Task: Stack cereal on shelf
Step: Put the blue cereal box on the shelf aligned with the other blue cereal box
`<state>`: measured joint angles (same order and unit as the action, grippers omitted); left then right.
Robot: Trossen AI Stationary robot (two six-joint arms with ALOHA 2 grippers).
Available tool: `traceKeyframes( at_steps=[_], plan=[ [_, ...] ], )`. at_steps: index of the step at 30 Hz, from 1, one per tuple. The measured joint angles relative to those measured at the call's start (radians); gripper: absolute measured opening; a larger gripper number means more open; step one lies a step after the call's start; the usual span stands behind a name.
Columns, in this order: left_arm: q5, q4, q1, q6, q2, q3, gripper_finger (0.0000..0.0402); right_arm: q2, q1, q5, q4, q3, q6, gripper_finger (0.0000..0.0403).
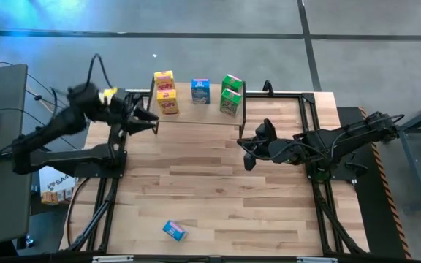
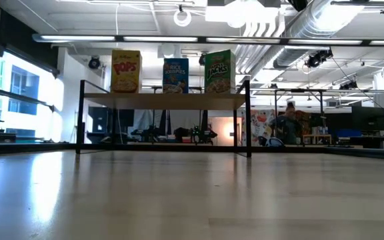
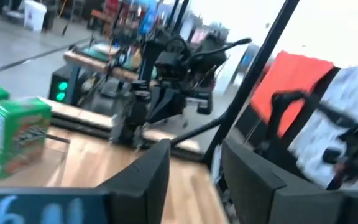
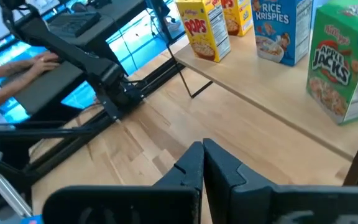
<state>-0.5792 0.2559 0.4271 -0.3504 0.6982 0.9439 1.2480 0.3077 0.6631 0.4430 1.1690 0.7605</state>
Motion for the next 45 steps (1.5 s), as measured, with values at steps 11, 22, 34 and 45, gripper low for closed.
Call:
traceKeyframes(
  at_steps=[11, 22, 34, 45],
  plan=[
    [0.102, -0.433, -0.112, -0.247, -0.151, -0.406, 0.0111, 0.0, -0.015, -0.061, 0.009, 0.0, -0.107, 0.0],
    [0.147, -0.401, -0.213, -0.209, -0.105, -0.375, 0.0111, 0.0, -0.068, -0.193, -0.004, 0.0, -0.035, 0.0063],
    [0.099, -0.254, -0.613, -0.084, 0.201, -0.151, 0.0191, 0.0, -0.068, -0.142, -0.006, 0.0, 0.053, 0.0165],
    [-0.05, -0.147, -0.879, 0.095, 0.493, 0.228, 0.0283, 0.0, -0.068, -0.151, -0.006, 0.0, 0.077, 0.0179]
  ],
)
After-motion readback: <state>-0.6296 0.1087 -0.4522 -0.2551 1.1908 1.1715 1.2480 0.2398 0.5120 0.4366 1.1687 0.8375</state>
